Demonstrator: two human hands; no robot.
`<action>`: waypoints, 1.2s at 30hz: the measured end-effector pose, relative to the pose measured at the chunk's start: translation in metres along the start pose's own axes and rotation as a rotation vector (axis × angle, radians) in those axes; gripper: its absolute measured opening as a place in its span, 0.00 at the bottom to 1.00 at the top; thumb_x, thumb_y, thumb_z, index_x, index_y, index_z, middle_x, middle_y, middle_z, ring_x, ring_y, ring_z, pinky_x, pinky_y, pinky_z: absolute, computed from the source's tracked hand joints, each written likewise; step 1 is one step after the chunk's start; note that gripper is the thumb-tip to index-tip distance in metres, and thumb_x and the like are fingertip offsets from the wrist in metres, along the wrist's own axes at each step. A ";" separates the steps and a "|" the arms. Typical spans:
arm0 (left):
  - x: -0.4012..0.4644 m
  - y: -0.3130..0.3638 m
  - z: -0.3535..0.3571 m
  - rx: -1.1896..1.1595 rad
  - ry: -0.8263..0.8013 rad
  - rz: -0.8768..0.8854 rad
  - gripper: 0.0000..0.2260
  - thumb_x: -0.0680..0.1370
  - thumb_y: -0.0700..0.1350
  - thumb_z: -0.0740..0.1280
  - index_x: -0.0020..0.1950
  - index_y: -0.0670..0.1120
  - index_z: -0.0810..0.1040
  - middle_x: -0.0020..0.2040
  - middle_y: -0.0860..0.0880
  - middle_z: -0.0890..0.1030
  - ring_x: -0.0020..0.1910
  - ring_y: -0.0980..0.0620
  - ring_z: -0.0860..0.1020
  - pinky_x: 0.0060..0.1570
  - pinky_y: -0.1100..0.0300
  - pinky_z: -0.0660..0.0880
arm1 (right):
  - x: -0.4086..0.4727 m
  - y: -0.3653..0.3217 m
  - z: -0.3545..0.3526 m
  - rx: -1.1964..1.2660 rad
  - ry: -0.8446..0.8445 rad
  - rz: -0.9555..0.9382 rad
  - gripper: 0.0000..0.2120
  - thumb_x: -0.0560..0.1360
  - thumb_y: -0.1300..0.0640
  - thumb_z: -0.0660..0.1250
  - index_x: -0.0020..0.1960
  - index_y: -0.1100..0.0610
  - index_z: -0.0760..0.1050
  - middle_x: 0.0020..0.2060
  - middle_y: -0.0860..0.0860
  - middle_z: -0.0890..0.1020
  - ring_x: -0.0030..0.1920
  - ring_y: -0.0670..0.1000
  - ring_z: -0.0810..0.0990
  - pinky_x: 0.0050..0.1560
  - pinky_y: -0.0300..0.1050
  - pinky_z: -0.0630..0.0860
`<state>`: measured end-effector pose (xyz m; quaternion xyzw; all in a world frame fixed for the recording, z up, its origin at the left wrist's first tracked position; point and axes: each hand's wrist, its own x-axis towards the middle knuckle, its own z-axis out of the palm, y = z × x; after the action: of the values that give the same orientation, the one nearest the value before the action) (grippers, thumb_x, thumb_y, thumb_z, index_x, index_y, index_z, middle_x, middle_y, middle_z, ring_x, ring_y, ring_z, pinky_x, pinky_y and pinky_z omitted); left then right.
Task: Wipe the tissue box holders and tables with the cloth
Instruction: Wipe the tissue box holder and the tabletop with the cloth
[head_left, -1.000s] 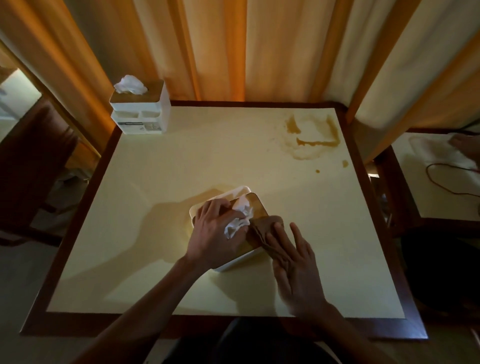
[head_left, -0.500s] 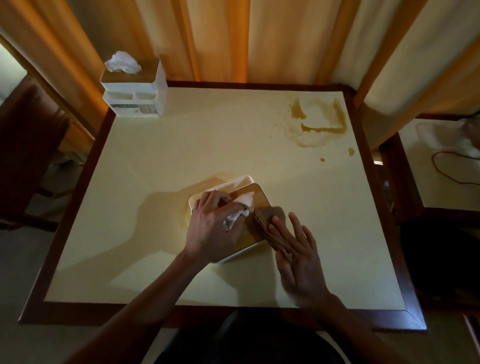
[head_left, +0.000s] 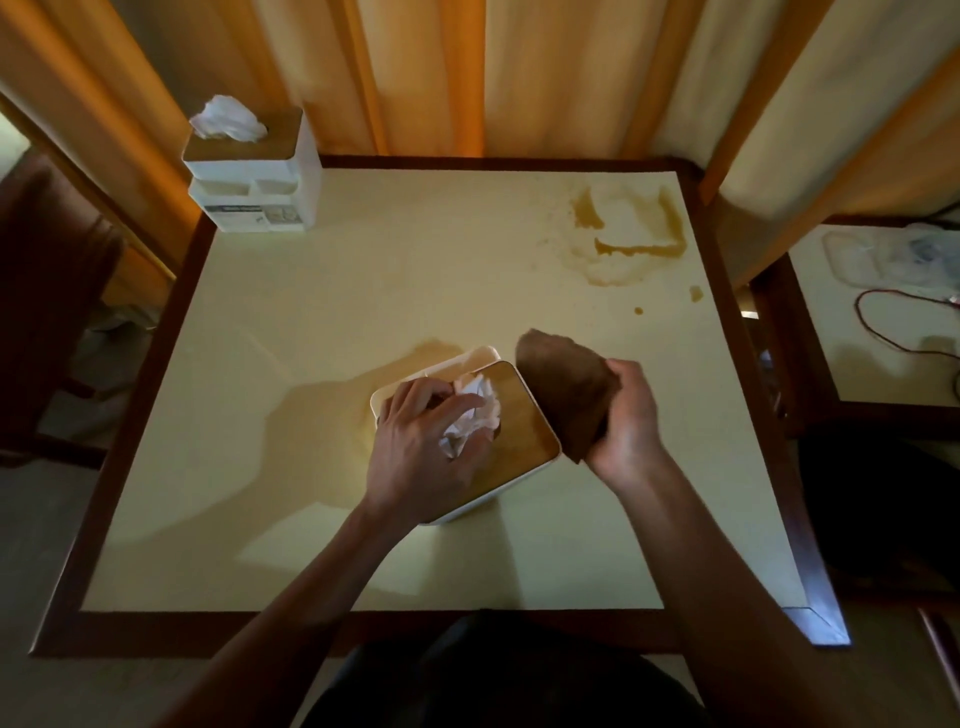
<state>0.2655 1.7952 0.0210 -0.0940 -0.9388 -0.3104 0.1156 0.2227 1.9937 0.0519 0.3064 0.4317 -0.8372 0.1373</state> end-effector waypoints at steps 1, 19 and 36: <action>0.000 0.001 -0.001 -0.013 0.008 0.009 0.15 0.73 0.56 0.67 0.55 0.51 0.83 0.52 0.49 0.77 0.54 0.50 0.74 0.52 0.57 0.66 | -0.008 -0.002 -0.009 0.057 0.011 -0.011 0.21 0.79 0.54 0.54 0.49 0.59 0.86 0.51 0.57 0.86 0.51 0.57 0.85 0.57 0.48 0.78; -0.045 -0.016 -0.031 -0.333 0.048 -0.383 0.32 0.67 0.63 0.73 0.67 0.53 0.71 0.60 0.52 0.75 0.57 0.57 0.73 0.53 0.52 0.76 | -0.046 0.037 -0.016 0.062 0.116 0.114 0.21 0.81 0.50 0.54 0.62 0.57 0.80 0.56 0.59 0.85 0.57 0.60 0.82 0.59 0.55 0.77; -0.045 0.000 -0.010 -0.065 -0.036 -0.274 0.55 0.58 0.69 0.75 0.77 0.54 0.50 0.75 0.46 0.65 0.70 0.46 0.66 0.65 0.50 0.62 | -0.014 0.062 -0.049 -1.297 -0.360 -1.137 0.21 0.78 0.55 0.58 0.69 0.41 0.74 0.68 0.41 0.76 0.70 0.52 0.71 0.70 0.54 0.65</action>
<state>0.3104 1.7840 0.0164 0.0256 -0.9342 -0.3519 0.0522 0.2833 1.9962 -0.0007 -0.2295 0.8810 -0.4045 -0.0873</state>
